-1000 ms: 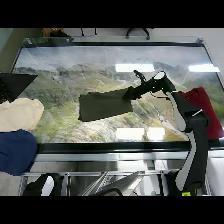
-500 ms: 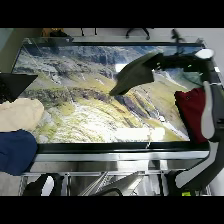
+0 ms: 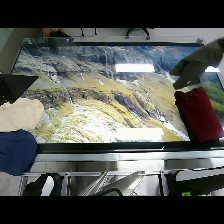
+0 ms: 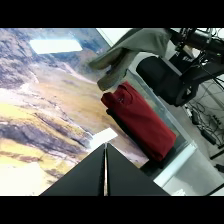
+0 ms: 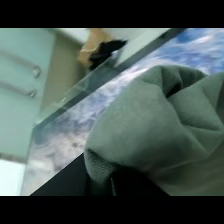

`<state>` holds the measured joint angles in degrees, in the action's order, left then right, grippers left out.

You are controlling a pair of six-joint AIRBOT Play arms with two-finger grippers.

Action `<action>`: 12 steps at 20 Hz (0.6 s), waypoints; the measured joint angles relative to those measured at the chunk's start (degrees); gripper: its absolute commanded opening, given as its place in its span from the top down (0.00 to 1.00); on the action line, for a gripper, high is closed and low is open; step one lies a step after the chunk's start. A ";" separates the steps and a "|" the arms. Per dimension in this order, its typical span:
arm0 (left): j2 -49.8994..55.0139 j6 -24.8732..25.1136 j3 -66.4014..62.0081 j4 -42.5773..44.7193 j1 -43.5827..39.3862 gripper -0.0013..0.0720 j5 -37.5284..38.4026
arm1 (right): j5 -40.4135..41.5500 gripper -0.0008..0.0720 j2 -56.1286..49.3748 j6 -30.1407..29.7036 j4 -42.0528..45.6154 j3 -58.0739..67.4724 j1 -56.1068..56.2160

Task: Fold the shirts.

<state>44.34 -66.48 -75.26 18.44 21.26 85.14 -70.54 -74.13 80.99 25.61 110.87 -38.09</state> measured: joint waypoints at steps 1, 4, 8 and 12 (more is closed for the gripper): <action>0.00 0.00 0.00 0.00 0.00 0.96 0.50 | -1.42 0.95 0.24 0.76 1.57 0.00 -1.92; 0.00 0.00 0.00 0.02 0.00 0.96 1.68 | -6.40 0.95 0.46 2.43 6.75 0.00 -6.01; 0.00 0.00 0.00 0.02 0.00 0.96 2.36 | -9.81 0.95 0.63 3.45 9.73 0.00 -8.44; 0.00 0.00 0.00 0.02 0.00 0.96 2.60 | -8.31 0.95 0.48 3.56 9.49 0.00 -9.05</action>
<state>44.34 -66.48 -75.26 18.46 21.26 87.74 -78.85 -73.65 84.55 35.09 110.87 -47.13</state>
